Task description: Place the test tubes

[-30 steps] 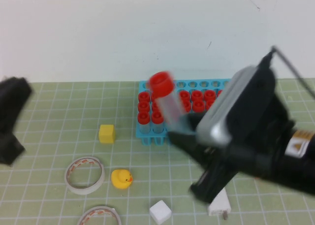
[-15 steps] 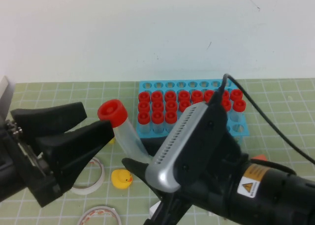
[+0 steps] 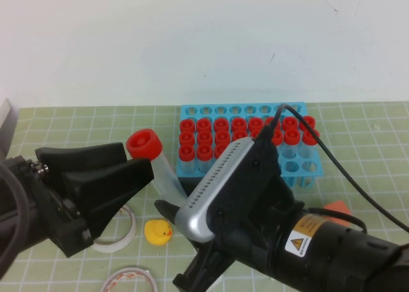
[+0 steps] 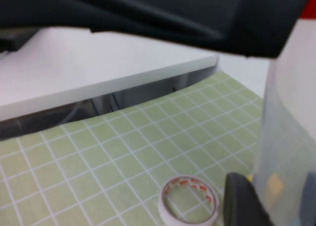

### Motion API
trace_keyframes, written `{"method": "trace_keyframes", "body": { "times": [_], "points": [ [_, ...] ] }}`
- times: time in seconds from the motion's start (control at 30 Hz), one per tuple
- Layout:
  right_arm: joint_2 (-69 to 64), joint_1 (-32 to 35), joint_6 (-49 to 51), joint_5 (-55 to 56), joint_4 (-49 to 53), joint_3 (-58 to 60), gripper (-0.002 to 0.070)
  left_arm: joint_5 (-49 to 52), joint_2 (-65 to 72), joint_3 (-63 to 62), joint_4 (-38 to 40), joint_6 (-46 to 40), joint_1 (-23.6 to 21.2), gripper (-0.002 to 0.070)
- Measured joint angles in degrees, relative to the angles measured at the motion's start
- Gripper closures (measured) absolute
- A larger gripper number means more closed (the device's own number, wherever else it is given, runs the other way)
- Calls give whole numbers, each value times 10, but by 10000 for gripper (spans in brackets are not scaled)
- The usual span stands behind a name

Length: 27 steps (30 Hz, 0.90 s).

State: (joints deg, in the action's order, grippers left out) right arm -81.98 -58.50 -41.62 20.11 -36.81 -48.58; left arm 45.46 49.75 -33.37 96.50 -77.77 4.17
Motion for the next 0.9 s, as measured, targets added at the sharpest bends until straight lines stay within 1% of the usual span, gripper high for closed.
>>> {"method": "trace_keyframes", "body": {
  "times": [0.23, 0.5, 0.6, 0.7, 0.9],
  "points": [
    [-16, 0, 77, 10, 79, 0, 440, 3, 3, 0, 0, 0, 0, 253],
    [-22, 0, 96, 13, 96, 0, 440, 21, 3, -1, -1, 0, 0, 264],
    [-22, 0, 96, 15, 96, 0, 440, 21, 3, -1, -1, 0, 0, 312],
    [-22, 0, 98, 15, 97, 0, 440, 20, 3, -1, -1, 0, 0, 407],
    [-22, 0, 112, 15, 121, 0, 440, 15, 3, -1, -2, 0, 0, 414]
  ]
}}
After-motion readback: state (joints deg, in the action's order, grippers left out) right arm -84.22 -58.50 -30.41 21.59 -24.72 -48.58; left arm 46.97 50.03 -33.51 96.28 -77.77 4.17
